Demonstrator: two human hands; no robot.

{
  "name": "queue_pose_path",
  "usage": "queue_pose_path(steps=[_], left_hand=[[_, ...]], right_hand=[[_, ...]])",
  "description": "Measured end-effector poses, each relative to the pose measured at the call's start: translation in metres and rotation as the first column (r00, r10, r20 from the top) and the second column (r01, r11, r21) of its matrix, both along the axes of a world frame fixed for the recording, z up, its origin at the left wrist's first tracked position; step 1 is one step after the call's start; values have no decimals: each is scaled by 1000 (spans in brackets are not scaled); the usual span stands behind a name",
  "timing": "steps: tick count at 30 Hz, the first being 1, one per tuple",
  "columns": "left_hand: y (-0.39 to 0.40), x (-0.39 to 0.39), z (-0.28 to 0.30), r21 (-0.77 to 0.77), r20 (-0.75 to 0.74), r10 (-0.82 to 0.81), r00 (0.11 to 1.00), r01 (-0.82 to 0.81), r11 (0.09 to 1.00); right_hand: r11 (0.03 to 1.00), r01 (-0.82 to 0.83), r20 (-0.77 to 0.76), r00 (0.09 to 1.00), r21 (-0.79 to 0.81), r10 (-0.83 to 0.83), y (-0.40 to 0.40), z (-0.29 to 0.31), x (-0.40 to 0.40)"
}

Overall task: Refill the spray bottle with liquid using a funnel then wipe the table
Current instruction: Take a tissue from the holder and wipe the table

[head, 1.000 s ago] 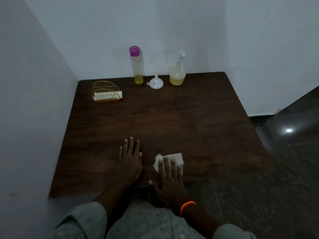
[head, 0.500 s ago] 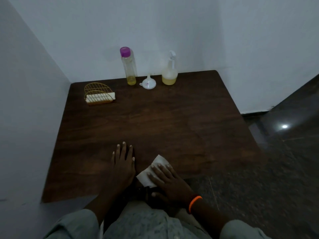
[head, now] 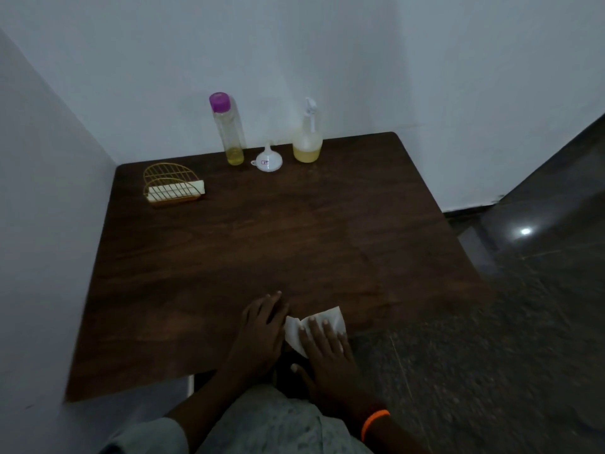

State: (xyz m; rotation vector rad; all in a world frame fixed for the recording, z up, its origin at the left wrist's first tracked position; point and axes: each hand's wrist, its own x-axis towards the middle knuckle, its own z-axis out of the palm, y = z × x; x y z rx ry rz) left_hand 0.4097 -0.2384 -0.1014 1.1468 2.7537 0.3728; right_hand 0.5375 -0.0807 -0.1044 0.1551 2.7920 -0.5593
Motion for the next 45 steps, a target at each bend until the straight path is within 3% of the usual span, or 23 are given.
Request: queue_pose_path(steps=[5, 10, 16, 22, 24, 27, 29, 32, 37, 45], left_hand=[[13, 16, -6, 89, -72, -213, 974, 219, 972], [20, 19, -12, 59, -79, -241, 967, 246, 968], [20, 27, -10, 66, -239, -283, 929, 307, 949], [19, 36, -1, 4, -168, -317, 933, 322, 947], [15, 38, -1, -19, -99, -318, 943, 318, 948], [13, 41, 1, -7, 35, -249, 968, 249, 968], [13, 40, 6, 45, 160, -130, 979, 124, 991], [18, 29, 11, 46, 403, 73, 912, -100, 994], [44, -11, 34, 63, 499, 150, 853, -209, 976], [112, -69, 67, 162, 523, 17, 852, -120, 979]], right_hand=[[996, -38, -169, 984, 75, 50, 33, 8, -2], [982, -104, -169, 977, 156, 131, 44, -4, -1], [962, -101, -356, 915, 253, 190, 43, -12, -4], [969, -144, -443, 869, 201, 221, 37, -8, -3], [981, -132, -450, 874, 144, 183, 39, -6, -2], [989, -131, -339, 930, 63, 144, 39, 3, -3], [994, -99, -253, 964, -35, 87, 40, 9, -6], [978, 36, -160, 985, -205, -70, 48, 19, -13], [892, 334, -120, 915, -305, -385, 71, 40, -34], [773, 557, -87, 792, -304, -604, 120, 78, -68]])
